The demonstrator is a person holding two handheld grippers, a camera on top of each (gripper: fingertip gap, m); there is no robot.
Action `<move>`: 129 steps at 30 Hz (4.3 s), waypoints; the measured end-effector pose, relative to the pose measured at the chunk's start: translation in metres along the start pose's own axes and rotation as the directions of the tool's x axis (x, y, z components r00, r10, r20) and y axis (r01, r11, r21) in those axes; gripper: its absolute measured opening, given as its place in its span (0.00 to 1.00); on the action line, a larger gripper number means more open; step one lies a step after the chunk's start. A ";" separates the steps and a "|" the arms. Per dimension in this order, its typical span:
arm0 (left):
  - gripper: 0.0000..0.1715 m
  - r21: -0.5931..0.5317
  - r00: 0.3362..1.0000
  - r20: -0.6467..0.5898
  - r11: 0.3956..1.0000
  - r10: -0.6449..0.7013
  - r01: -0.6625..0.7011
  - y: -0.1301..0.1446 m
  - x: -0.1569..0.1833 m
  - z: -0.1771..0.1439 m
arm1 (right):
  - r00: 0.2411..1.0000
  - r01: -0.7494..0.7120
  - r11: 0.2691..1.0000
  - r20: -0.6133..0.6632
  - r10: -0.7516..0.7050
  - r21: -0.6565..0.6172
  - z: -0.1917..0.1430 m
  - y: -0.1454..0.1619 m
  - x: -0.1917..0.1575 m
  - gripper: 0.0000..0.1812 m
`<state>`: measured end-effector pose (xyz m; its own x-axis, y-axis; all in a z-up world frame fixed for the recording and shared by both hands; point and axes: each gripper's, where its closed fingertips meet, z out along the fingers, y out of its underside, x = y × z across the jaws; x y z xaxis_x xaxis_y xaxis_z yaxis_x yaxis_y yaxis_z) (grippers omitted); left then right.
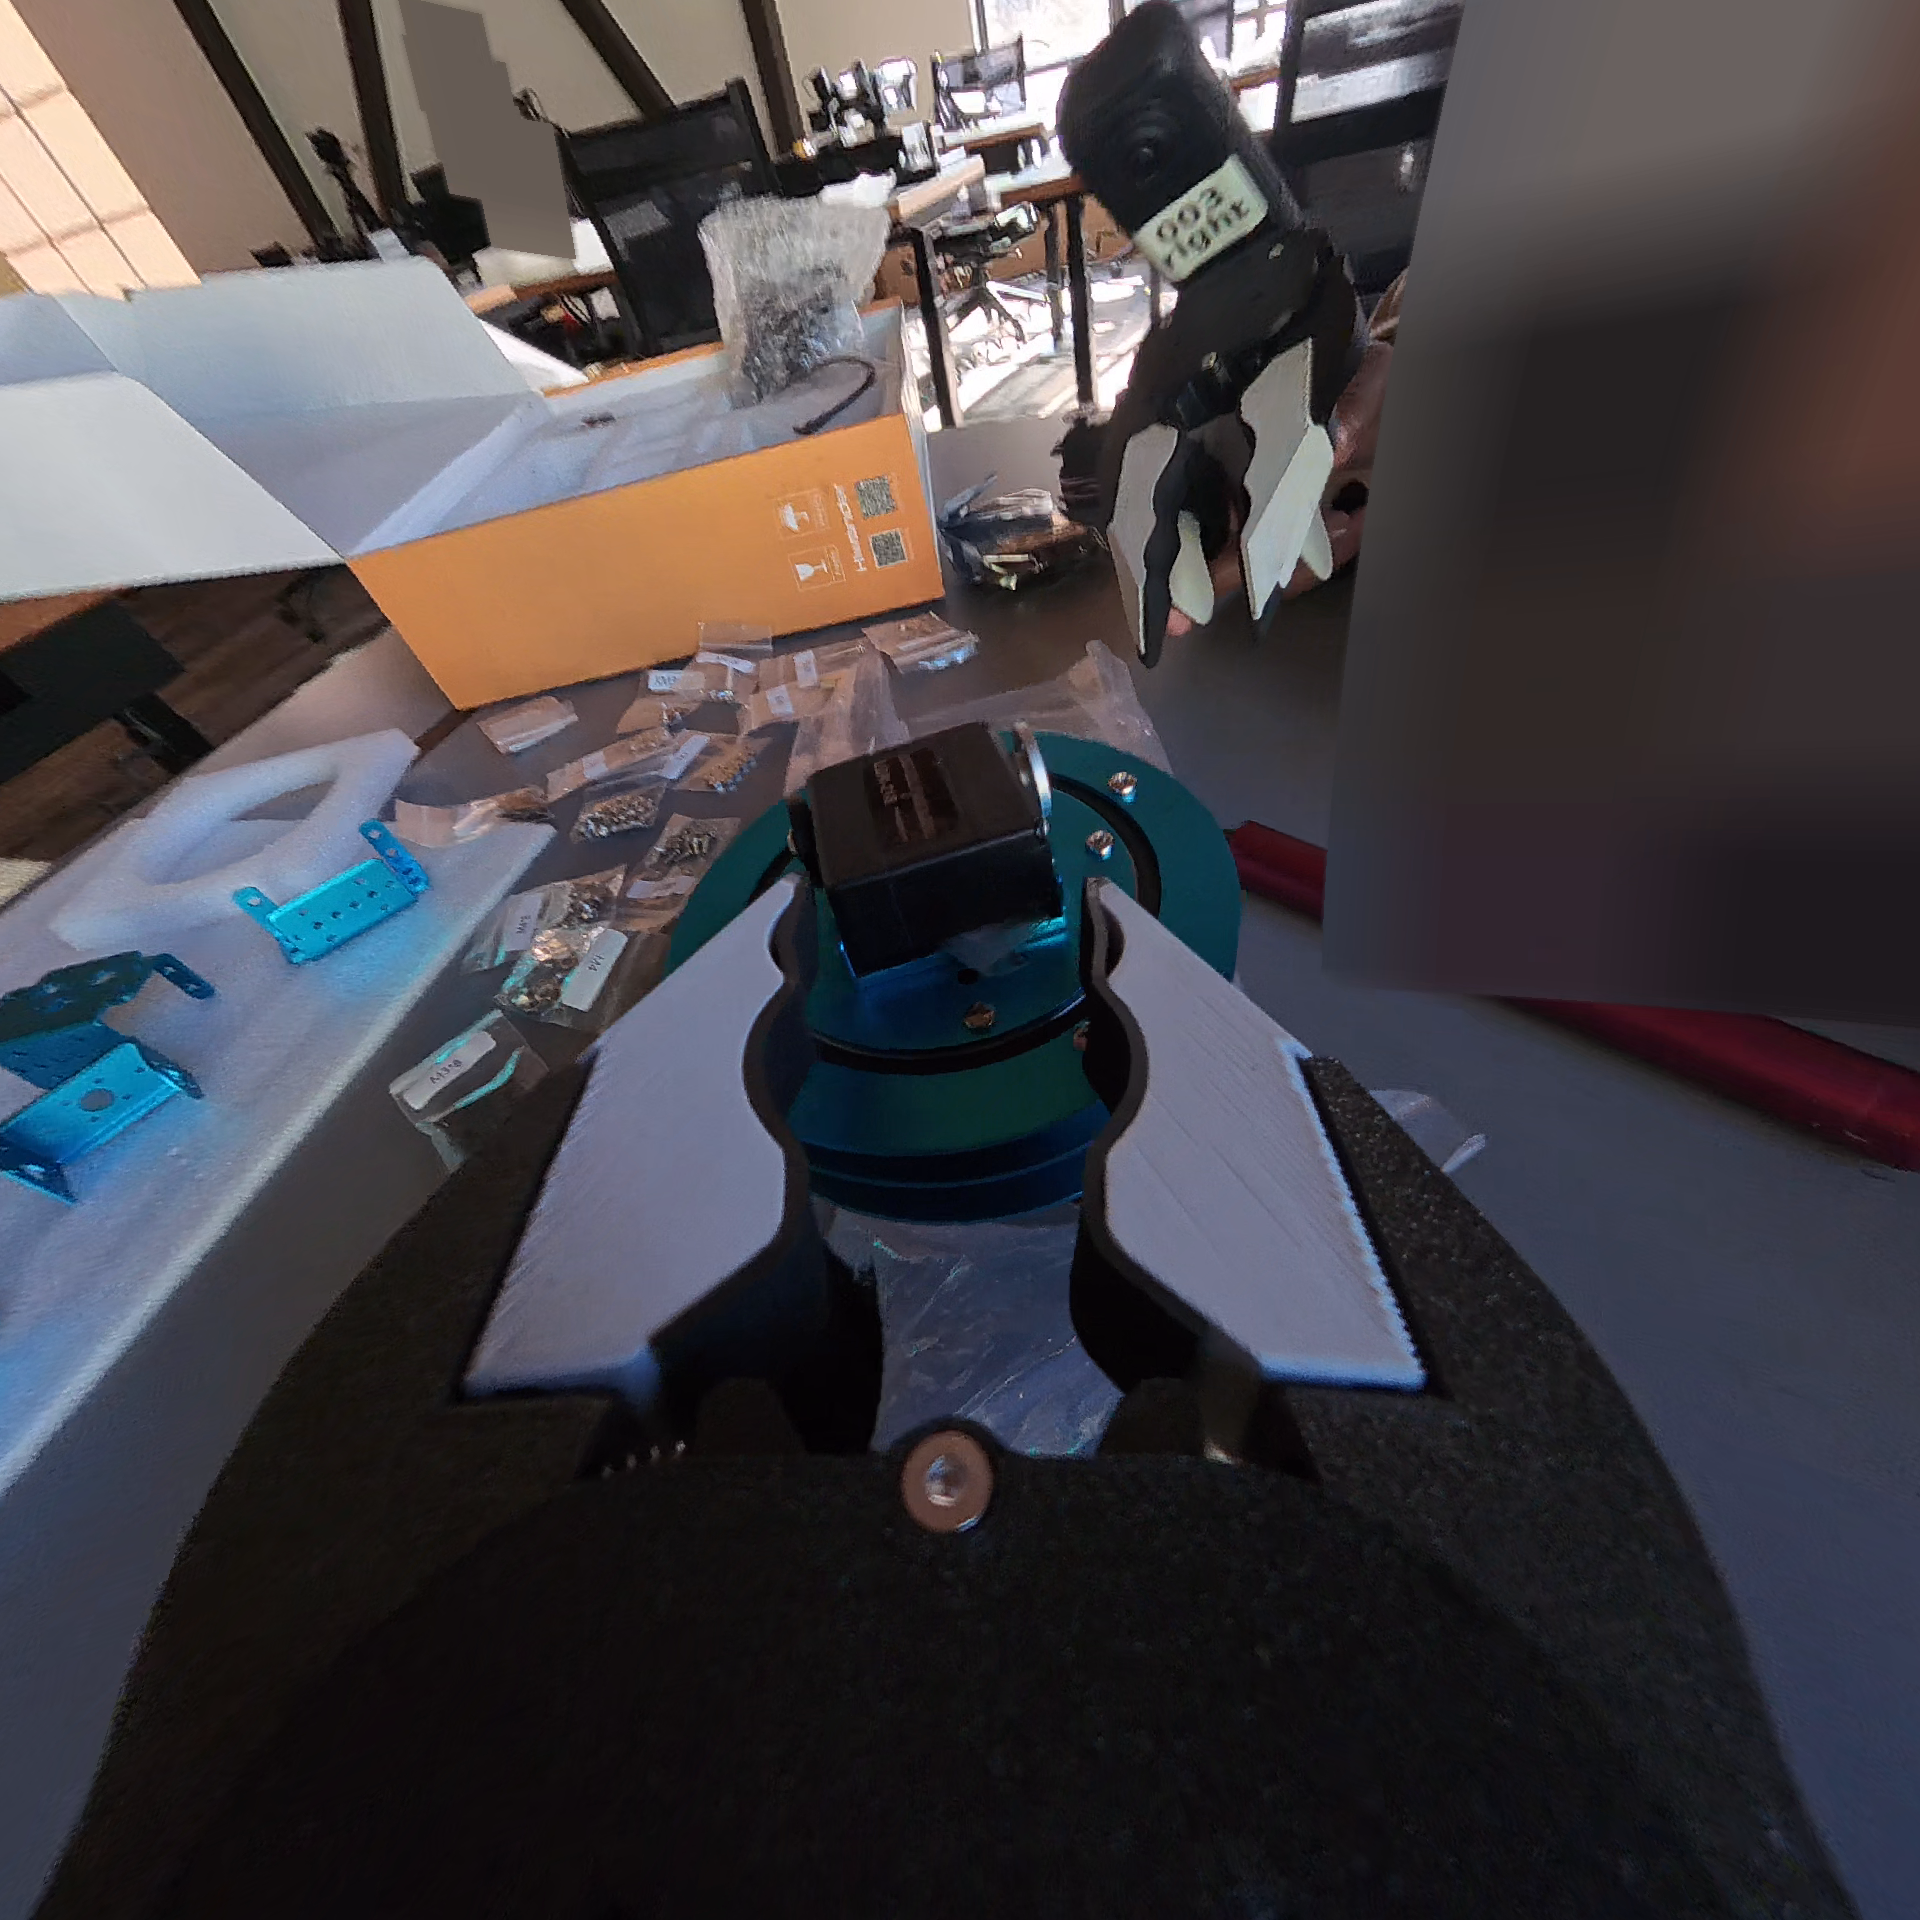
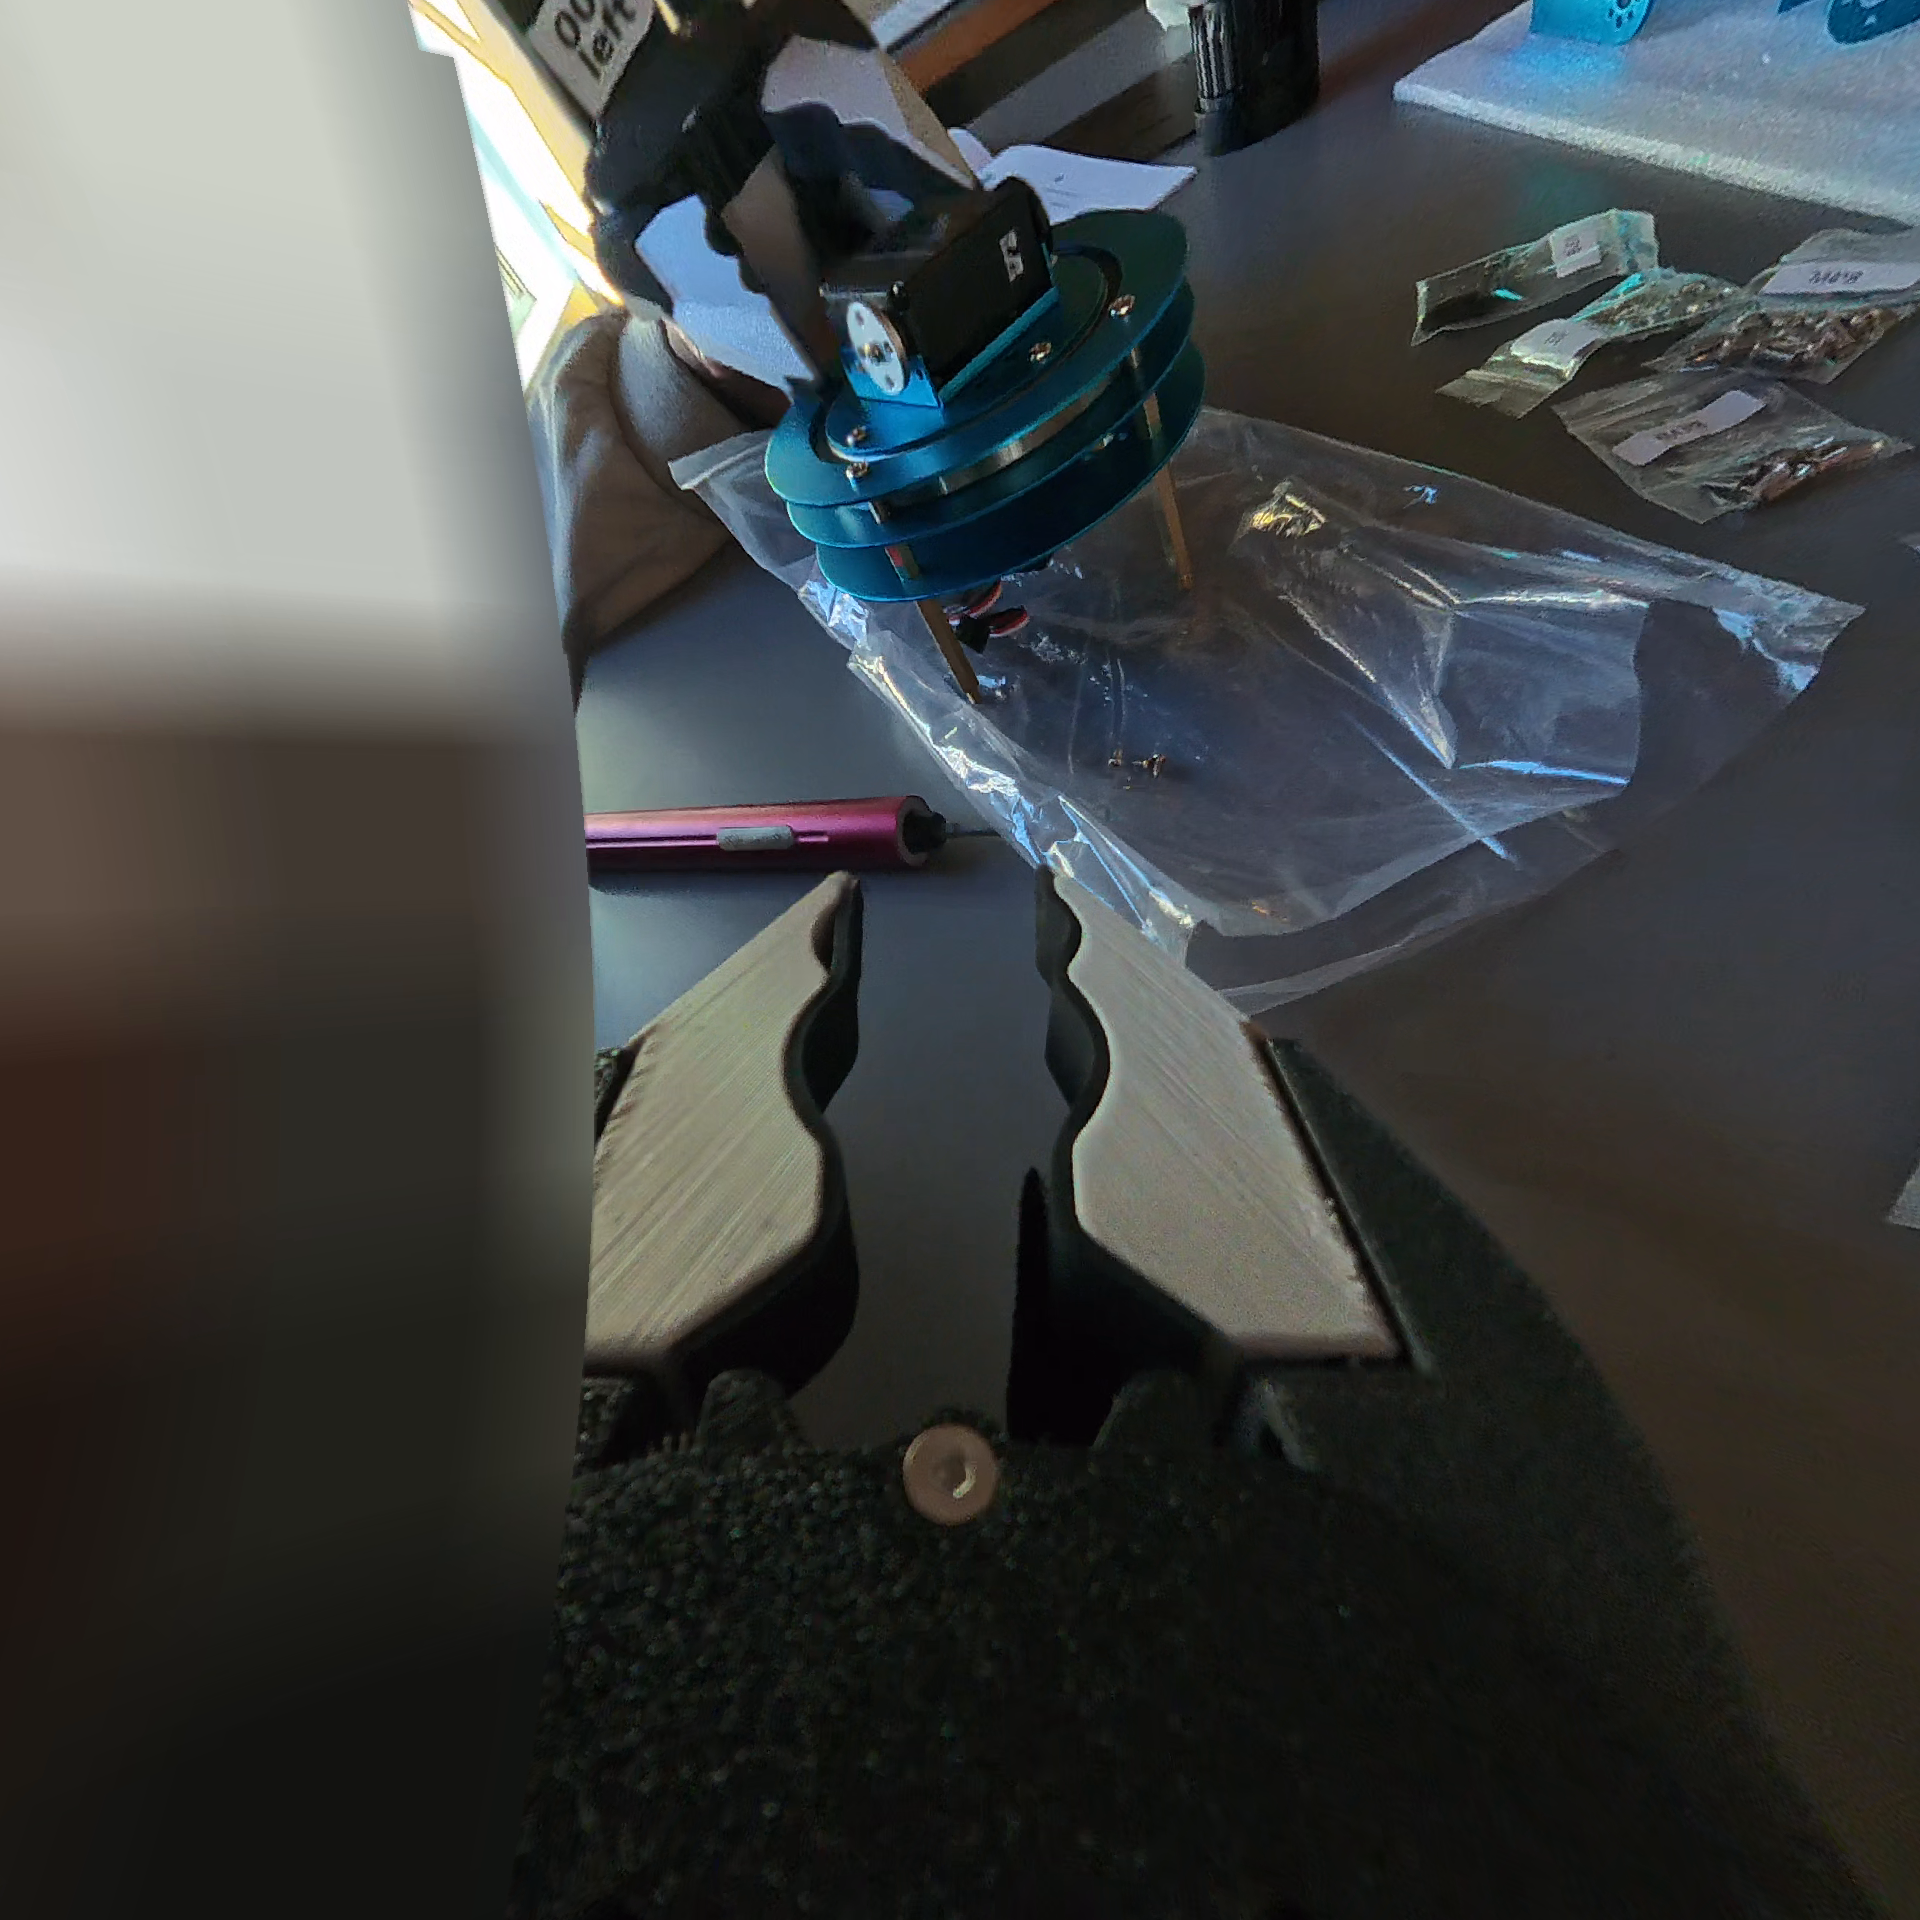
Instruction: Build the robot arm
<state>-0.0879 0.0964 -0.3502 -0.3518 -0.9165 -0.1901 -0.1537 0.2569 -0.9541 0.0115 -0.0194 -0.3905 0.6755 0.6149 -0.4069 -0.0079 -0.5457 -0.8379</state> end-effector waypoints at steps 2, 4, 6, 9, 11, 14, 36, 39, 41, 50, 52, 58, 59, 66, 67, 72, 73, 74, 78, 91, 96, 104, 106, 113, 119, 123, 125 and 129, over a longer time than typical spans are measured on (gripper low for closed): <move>0.32 0.033 0.999 0.032 0.999 -0.004 0.002 -0.010 -0.003 -0.007 | 0.999 -0.037 0.999 0.023 0.037 0.038 -0.005 -0.004 0.000 0.18; 0.33 0.089 0.997 0.071 0.996 -0.035 0.029 -0.026 -0.011 -0.019 | 0.996 -0.080 0.994 0.048 0.077 0.074 -0.008 -0.009 0.001 0.17; 0.33 0.182 0.990 0.097 0.980 -0.099 0.080 -0.047 -0.020 -0.036 | 0.990 -0.124 0.987 0.079 0.116 0.101 -0.012 -0.013 0.002 0.17; 0.33 0.338 0.960 0.134 0.922 -0.246 0.189 -0.080 -0.027 -0.067 | 0.986 -0.143 0.980 0.100 0.130 0.138 -0.016 -0.018 0.002 0.18; 0.33 0.372 0.936 0.220 0.910 -0.276 0.182 -0.096 -0.019 -0.097 | 0.985 -0.148 0.978 0.112 0.132 0.148 -0.018 -0.019 0.002 0.18; 0.30 0.410 0.810 0.462 0.897 -0.361 0.167 -0.110 -0.008 -0.172 | 0.985 -0.151 0.974 0.110 0.134 0.168 -0.022 -0.021 0.003 0.18; 0.27 0.239 0.126 0.936 0.855 -0.329 0.459 0.098 0.130 -0.306 | 0.978 0.014 0.940 -0.200 0.058 0.340 -0.052 -0.057 0.047 0.16; 0.27 0.327 0.113 0.903 0.834 -0.414 0.444 0.122 0.135 -0.307 | 0.960 0.025 0.940 -0.270 0.072 0.339 -0.045 -0.064 0.056 0.17; 0.27 0.355 0.110 0.889 0.821 -0.445 0.448 0.141 0.140 -0.311 | 0.946 0.059 0.951 -0.322 0.044 0.305 -0.034 -0.061 0.057 0.17; 0.23 0.348 0.098 0.915 0.888 -0.391 0.299 0.155 0.124 -0.330 | 0.956 -0.005 0.944 -0.275 0.101 0.330 -0.029 -0.054 0.059 0.16; 0.23 0.399 0.088 0.898 0.884 -0.430 0.244 0.146 0.120 -0.337 | 0.955 -0.021 0.941 -0.271 0.119 0.338 -0.032 -0.054 0.062 0.16; 0.23 0.424 0.073 0.889 0.873 -0.452 0.240 0.150 0.116 -0.340 | 0.960 -0.036 0.945 -0.252 0.124 0.326 -0.030 -0.052 0.063 0.16; 0.23 0.425 0.079 0.889 0.876 -0.452 0.229 0.147 0.117 -0.340 | 0.960 -0.038 0.945 -0.250 0.125 0.326 -0.030 -0.052 0.063 0.16; 0.23 0.420 0.088 0.891 0.882 -0.445 0.215 0.144 0.118 -0.340 | 0.960 -0.040 0.944 -0.251 0.128 0.328 -0.032 -0.052 0.064 0.16; 0.23 0.424 0.090 0.889 0.880 -0.450 0.214 0.144 0.118 -0.340 | 0.960 -0.037 0.945 -0.253 0.124 0.324 -0.031 -0.052 0.064 0.16; 0.23 0.434 0.087 0.884 0.875 -0.460 0.214 0.145 0.118 -0.342 | 0.959 -0.039 0.946 -0.255 0.126 0.322 -0.031 -0.052 0.065 0.16; 0.23 0.433 0.085 0.884 0.875 -0.459 0.218 0.146 0.118 -0.342 | 0.959 -0.040 0.945 -0.255 0.128 0.323 -0.031 -0.052 0.065 0.16; 0.23 0.433 0.082 0.885 0.874 -0.459 0.221 0.147 0.118 -0.342 | 0.958 -0.040 0.946 -0.255 0.128 0.323 -0.031 -0.052 0.065 0.16; 0.23 0.439 0.088 0.880 0.871 -0.466 0.222 0.146 0.118 -0.340 | 0.958 -0.038 0.949 -0.257 0.123 0.314 -0.030 -0.051 0.065 0.16; 0.22 0.451 0.086 0.873 0.863 -0.480 0.230 0.148 0.117 -0.339 | 0.956 -0.021 0.955 -0.273 0.105 0.295 -0.029 -0.049 0.064 0.16; 0.22 0.443 0.089 0.877 0.867 -0.471 0.228 0.147 0.117 -0.337 | 0.957 -0.009 0.962 -0.278 0.087 0.272 -0.025 -0.047 0.062 0.16; 0.22 0.435 0.076 0.883 0.868 -0.464 0.239 0.148 0.114 -0.334 | 0.877 -0.063 0.996 -0.474 0.082 0.055 0.007 -0.083 0.031 0.28; 0.22 0.414 0.076 0.894 0.879 -0.441 0.237 0.147 0.114 -0.333 | 0.894 -0.111 0.994 -0.437 0.096 -0.009 0.038 -0.105 0.001 0.29; 0.22 0.395 0.115 0.897 0.890 -0.427 0.226 0.142 0.117 -0.329 | 0.830 -0.195 0.908 -0.555 -0.049 -0.371 0.110 -0.104 -0.004 0.41; 0.22 0.432 0.122 0.877 0.873 -0.465 0.227 0.144 0.119 -0.334 | 0.804 -0.295 0.832 -0.592 -0.049 -0.470 0.126 -0.099 0.005 0.30; 0.22 0.475 0.122 0.851 0.848 -0.510 0.233 0.145 0.120 -0.338 | 0.798 -0.353 0.772 -0.600 -0.046 -0.529 0.131 -0.091 0.004 0.27; 0.22 0.480 0.124 0.848 0.846 -0.515 0.230 0.144 0.120 -0.339 | 0.795 -0.368 0.752 -0.605 -0.051 -0.547 0.130 -0.091 0.004 0.27; 0.22 0.490 0.128 0.842 0.842 -0.524 0.227 0.142 0.121 -0.339 | 0.802 -0.375 0.713 -0.593 -0.071 -0.592 0.128 -0.090 0.001 0.25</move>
<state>-0.4657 0.1257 -0.4304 0.8126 -0.5103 0.2814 0.2432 -0.1418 -0.9596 -0.0816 0.1035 -0.3622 0.9796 0.1944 -0.0512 0.1778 -0.9569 -0.2298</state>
